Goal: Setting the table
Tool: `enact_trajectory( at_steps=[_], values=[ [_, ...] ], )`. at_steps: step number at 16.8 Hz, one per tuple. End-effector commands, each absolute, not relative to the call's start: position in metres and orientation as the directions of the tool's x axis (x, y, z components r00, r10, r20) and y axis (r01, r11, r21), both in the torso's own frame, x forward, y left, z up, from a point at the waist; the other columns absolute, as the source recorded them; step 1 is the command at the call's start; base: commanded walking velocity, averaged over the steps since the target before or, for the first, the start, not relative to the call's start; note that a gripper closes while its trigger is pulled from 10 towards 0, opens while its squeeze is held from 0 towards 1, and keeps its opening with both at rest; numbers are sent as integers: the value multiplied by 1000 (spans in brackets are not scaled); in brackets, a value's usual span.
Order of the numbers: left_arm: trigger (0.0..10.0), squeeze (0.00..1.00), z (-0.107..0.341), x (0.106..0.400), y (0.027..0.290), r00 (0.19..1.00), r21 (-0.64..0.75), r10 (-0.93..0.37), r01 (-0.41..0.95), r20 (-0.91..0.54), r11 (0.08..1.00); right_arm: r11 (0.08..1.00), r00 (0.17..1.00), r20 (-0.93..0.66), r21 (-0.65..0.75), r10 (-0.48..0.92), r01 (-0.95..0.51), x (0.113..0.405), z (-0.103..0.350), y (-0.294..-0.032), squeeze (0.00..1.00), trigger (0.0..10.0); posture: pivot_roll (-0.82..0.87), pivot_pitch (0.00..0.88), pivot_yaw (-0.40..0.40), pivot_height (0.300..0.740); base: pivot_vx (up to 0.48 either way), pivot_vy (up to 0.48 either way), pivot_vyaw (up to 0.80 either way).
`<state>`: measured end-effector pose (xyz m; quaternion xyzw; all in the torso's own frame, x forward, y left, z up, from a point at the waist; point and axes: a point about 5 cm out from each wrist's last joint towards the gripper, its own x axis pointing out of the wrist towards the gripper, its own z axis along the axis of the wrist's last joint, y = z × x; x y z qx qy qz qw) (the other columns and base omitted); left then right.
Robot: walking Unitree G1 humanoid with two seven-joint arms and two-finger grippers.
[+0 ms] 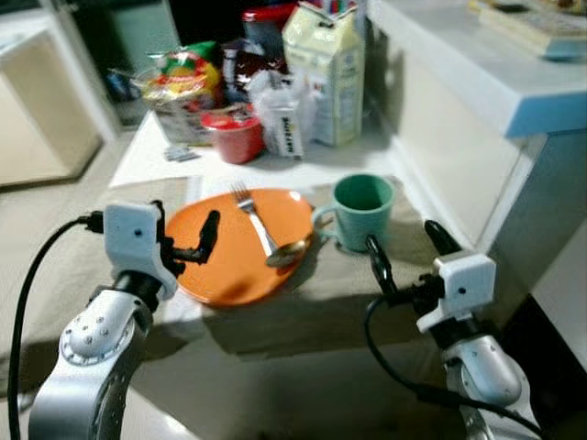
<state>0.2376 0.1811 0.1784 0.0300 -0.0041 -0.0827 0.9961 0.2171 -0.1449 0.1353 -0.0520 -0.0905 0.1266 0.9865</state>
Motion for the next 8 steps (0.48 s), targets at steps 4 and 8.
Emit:
enact_trajectory(
  at_steps=[4,8],
  values=[
    [10000,0,191,274,188,979,-39,-198,196,-52,980,959,947,168,-119,274,-256,221,136,-136,0,10000,-132,6,165,740,0,0,0],
    [10000,0,195,310,189,963,-114,-236,222,-127,968,939,927,165,-131,337,-318,220,137,-122,0,10000,-148,22,173,740,0,0,0]
  ],
)
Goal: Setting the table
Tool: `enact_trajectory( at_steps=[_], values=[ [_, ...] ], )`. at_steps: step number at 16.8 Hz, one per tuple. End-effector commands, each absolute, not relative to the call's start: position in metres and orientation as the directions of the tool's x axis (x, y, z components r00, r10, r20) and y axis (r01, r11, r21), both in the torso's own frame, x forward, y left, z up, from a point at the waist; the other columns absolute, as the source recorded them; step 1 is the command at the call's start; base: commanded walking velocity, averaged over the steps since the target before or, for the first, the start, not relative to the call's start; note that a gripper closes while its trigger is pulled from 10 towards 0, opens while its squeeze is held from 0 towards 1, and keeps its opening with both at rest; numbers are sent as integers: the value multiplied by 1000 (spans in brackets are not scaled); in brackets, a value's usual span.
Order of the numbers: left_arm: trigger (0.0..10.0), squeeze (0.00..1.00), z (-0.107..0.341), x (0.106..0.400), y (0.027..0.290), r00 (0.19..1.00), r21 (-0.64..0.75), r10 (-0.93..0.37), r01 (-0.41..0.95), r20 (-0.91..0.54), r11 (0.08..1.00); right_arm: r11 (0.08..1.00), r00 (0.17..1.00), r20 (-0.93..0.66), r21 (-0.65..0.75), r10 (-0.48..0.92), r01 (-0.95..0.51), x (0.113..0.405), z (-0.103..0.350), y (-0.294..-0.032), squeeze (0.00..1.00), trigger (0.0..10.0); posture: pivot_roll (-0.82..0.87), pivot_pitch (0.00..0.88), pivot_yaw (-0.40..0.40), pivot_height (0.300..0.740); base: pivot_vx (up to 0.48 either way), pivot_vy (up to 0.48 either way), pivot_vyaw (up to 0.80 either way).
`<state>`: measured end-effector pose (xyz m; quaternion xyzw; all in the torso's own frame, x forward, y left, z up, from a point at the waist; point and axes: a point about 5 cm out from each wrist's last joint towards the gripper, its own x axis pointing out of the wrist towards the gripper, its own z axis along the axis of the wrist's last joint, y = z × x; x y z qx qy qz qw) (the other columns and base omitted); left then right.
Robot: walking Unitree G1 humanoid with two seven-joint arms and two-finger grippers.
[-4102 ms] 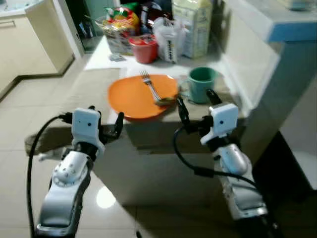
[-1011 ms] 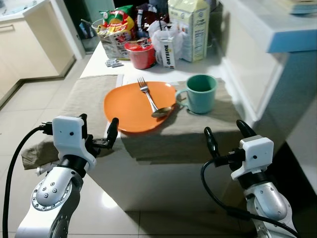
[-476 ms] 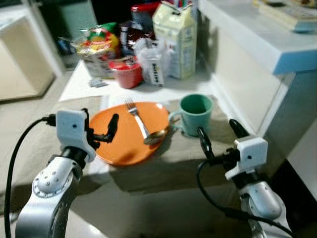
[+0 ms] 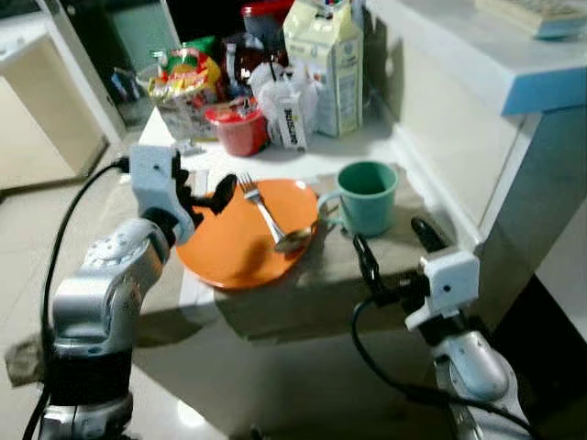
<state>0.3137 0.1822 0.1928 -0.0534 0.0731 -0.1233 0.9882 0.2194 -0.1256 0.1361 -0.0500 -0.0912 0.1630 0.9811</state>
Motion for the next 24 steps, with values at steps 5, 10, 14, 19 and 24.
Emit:
enact_trajectory(
  at_steps=[5,10,14,19,24],
  values=[
    [10000,0,200,346,185,941,-299,-254,182,-224,937,887,876,160,-173,454,-428,216,156,-124,0,10000,-208,52,176,740,0,0,0],
    [10000,0,217,354,166,895,-364,-312,188,-320,912,887,884,131,-181,449,-424,212,158,-130,0,10000,-223,84,186,740,0,0,0],
    [10000,0,221,341,155,835,-311,-326,198,-444,930,886,885,109,-163,453,-433,207,155,-127,0,10000,-199,111,204,740,0,0,0],
    [10000,0,226,326,149,815,-305,-328,196,-478,932,886,886,95,-154,454,-437,206,153,-125,0,10000,-178,123,204,740,0,0,0],
    [10000,0,219,316,142,786,-275,-325,205,-525,939,883,881,102,-144,462,-447,208,152,-119,0,10000,-162,117,212,740,0,0,0]
  ],
)
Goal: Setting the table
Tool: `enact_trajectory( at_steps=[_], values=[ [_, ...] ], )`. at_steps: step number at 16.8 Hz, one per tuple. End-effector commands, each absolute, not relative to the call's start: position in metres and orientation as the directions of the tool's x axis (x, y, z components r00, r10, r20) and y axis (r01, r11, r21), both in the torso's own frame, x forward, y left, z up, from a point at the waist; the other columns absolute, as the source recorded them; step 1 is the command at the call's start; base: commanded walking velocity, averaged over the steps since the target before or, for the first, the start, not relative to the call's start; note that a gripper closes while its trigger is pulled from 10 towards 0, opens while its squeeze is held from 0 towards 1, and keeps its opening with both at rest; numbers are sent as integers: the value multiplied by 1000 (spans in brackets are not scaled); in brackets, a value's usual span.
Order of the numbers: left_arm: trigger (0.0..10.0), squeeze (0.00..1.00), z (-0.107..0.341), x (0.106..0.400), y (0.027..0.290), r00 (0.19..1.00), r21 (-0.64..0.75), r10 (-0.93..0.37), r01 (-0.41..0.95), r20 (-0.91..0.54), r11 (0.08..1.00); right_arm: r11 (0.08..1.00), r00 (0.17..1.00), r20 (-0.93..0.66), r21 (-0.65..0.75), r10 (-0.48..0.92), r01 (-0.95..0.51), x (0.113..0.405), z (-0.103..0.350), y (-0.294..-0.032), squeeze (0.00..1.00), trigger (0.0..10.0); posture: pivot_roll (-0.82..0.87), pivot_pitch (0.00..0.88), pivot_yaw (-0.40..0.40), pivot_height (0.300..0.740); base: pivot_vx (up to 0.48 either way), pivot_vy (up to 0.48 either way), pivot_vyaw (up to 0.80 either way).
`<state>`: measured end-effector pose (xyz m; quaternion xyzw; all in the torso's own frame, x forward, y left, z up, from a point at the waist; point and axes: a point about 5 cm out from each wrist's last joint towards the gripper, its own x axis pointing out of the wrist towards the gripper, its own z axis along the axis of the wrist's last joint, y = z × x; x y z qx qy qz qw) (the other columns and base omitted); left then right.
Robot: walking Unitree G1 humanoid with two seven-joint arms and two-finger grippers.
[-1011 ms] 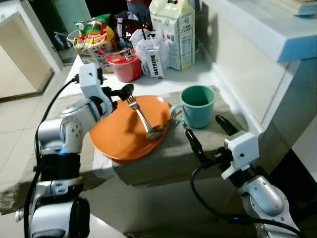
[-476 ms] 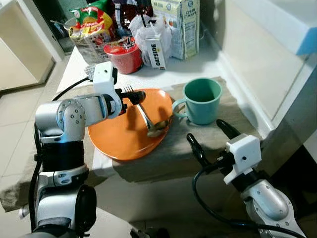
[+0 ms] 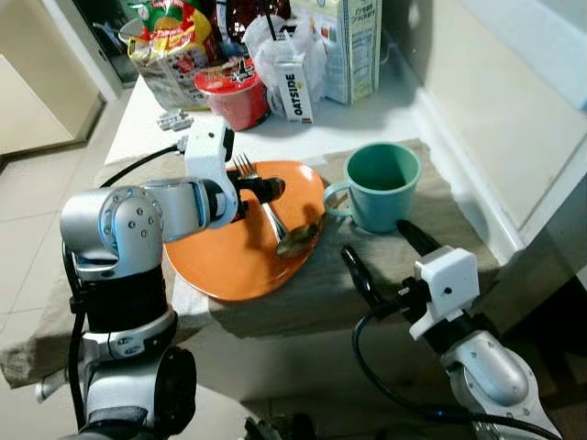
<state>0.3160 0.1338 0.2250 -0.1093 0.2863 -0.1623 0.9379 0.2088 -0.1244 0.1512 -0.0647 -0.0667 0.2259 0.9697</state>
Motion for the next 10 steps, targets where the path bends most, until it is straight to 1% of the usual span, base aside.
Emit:
enact_trajectory(
  at_steps=[1,3,6,10],
  values=[
    [10000,0,216,316,144,782,-267,-317,199,-537,943,884,881,105,-142,462,-446,208,153,-118,0,10000,-162,117,214,740,0,0,0],
    [10000,0,203,317,151,766,-238,-277,165,-581,957,885,881,109,-141,460,-444,209,153,-117,0,10000,-165,117,218,740,0,0,0],
    [10000,0,194,323,159,759,-204,-232,133,-608,970,886,882,115,-141,458,-441,209,154,-115,0,10000,-168,116,228,740,0,0,0],
    [10000,0,188,329,162,762,-164,-223,154,-608,974,890,886,116,-142,450,-434,208,153,-115,0,10000,-179,113,233,740,0,0,0]
  ],
)
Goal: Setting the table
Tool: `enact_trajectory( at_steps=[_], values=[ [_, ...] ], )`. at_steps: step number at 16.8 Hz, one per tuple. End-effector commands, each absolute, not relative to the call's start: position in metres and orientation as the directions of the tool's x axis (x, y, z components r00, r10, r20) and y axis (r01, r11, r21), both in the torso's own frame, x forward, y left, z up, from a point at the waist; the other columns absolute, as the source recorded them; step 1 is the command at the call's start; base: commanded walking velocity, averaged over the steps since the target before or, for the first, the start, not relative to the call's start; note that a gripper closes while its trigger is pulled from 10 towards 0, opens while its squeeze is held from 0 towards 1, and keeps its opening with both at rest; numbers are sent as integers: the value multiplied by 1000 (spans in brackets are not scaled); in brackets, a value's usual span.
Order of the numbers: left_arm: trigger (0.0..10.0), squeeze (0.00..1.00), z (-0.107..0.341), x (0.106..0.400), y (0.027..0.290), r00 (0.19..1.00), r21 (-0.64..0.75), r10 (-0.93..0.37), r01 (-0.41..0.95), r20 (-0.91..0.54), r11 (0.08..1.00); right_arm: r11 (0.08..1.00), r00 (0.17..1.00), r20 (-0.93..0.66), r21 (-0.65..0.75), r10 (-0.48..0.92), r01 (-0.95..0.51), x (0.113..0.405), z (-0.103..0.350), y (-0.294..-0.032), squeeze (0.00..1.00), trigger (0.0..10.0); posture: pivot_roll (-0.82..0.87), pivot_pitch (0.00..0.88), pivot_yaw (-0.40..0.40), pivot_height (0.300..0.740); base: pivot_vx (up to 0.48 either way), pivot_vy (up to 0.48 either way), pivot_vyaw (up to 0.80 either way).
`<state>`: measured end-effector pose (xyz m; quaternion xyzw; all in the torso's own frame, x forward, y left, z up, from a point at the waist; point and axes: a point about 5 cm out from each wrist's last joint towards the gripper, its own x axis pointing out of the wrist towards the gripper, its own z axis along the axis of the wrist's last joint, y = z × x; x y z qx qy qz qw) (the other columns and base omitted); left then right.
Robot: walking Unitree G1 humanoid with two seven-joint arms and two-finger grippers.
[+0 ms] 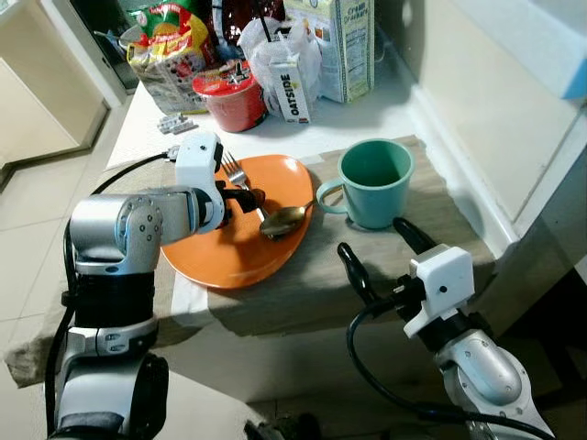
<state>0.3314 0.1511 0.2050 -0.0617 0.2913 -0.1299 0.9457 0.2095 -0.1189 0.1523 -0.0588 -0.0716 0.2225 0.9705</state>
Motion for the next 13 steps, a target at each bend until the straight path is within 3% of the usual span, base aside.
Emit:
enact_trajectory(
  at_steps=[1,4,5,6,13],
  values=[
    [10000,0,186,329,162,758,-165,-226,157,-612,974,891,887,115,-143,448,-432,208,153,-115,0,10000,-180,112,234,740,0,0,0],
    [10000,0,183,333,163,755,-164,-229,161,-615,973,891,887,113,-146,447,-431,208,153,-115,0,10000,-184,108,235,740,0,0,0],
    [667,0,183,335,165,756,-163,-229,163,-613,973,891,887,113,-147,447,-430,208,153,-115,0,10000,-185,106,235,740,0,0,0],
    [0,0,183,337,166,758,-161,-230,165,-611,973,891,887,112,-149,447,-430,208,152,-115,0,10000,-187,104,235,740,0,0,0],
    [0,0,181,340,169,753,-137,-231,187,-616,973,891,889,106,-147,445,-429,207,150,-114,0,10000,-191,98,239,740,0,0,0]
  ],
)
